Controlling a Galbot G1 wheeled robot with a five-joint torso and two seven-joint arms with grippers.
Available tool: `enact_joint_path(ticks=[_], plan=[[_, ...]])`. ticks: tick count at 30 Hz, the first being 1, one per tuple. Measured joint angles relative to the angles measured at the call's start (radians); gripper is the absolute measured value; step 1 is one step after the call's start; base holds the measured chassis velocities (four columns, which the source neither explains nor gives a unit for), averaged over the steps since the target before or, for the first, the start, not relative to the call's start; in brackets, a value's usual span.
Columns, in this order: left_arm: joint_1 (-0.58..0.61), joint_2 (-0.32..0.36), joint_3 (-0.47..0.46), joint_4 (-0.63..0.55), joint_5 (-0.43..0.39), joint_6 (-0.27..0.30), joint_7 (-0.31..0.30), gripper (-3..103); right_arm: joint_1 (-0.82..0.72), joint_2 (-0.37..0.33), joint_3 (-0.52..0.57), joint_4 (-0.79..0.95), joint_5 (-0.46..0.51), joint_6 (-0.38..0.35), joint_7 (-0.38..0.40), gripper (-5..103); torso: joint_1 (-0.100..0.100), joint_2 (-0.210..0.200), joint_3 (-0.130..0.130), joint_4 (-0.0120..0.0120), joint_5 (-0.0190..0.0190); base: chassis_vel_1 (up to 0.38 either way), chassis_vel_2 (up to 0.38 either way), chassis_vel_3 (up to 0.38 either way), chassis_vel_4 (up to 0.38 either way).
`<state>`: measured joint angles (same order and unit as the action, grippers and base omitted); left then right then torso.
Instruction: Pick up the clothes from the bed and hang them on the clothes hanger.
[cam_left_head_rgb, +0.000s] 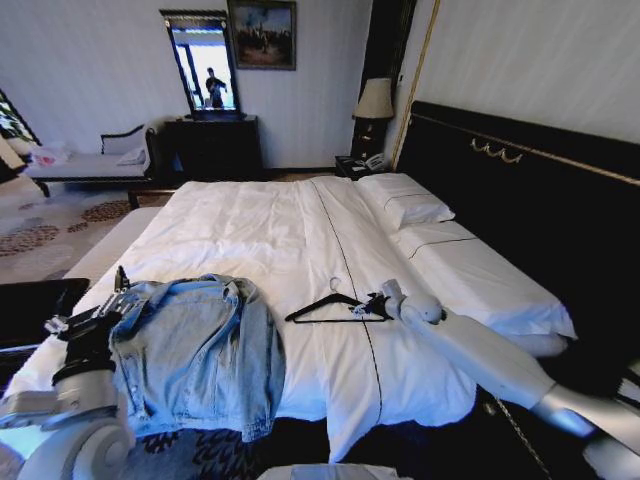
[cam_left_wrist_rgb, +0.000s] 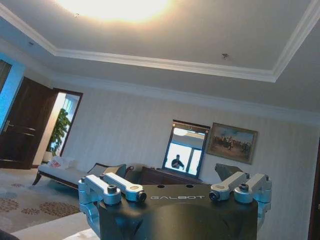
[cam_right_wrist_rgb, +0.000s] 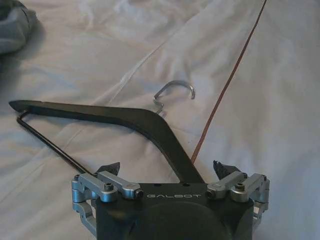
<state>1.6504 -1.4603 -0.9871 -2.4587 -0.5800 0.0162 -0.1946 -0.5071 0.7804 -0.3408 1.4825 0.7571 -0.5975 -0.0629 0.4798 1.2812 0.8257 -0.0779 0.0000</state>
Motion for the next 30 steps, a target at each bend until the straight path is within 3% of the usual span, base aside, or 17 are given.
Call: enact_joint_path(ticks=[14,16,20,22,24,25,28,30], plan=[[-0.009,-0.002,0.009,0.022,0.007,-0.003,0.001,100,0.025,0.063,-0.027,-0.125,-0.058,-0.02,0.041,102,0.0,0.0,0.0,-0.0002,0.0001,0.0,0.0,0.0,0.0],[-0.01,-0.002,0.01,0.024,0.008,-0.003,0.001,100,0.029,0.065,-0.03,-0.129,-0.057,-0.02,0.039,99,0.0,0.0,0.0,-0.0001,-0.0001,0.0,0.0,0.0,0.0],[-0.015,-0.003,0.012,0.034,0.012,-0.006,0.001,100,0.04,0.069,-0.043,-0.14,-0.056,-0.021,0.03,78,0.0,0.0,0.0,-0.0002,0.0,0.0,0.0,0.0,0.0],[-0.016,-0.002,0.012,0.034,0.012,-0.006,0.001,100,0.04,0.069,-0.044,-0.141,-0.056,-0.021,0.029,78,0.0,0.0,0.0,-0.0001,0.0,0.0,0.0,0.0,0.0],[-0.017,0.0,0.012,0.036,0.012,-0.007,0.001,100,0.041,0.068,-0.044,-0.143,-0.059,-0.021,0.023,67,0.0,0.0,0.0,-0.0001,0.0,0.0,0.0,0.0,0.0],[-0.017,0.0,0.012,0.036,0.012,-0.007,0.001,100,0.041,0.068,-0.044,-0.143,-0.059,-0.021,0.023,67,0.0,0.0,0.0,-0.0001,0.0,0.0,0.0,0.0,0.0],[-0.018,0.004,0.012,0.038,0.012,-0.008,0.001,100,0.036,0.06,-0.043,-0.134,-0.065,-0.016,0.017,51,0.0,0.0,0.0,-0.0001,0.0001,0.0,0.0,0.0,0.0],[-0.018,0.005,0.012,0.038,0.012,-0.009,0.001,100,0.03,0.054,-0.041,-0.127,-0.067,-0.012,0.015,45,0.0,0.0,0.0,-0.0001,0.0001,0.0,0.0,0.0,0.0]])
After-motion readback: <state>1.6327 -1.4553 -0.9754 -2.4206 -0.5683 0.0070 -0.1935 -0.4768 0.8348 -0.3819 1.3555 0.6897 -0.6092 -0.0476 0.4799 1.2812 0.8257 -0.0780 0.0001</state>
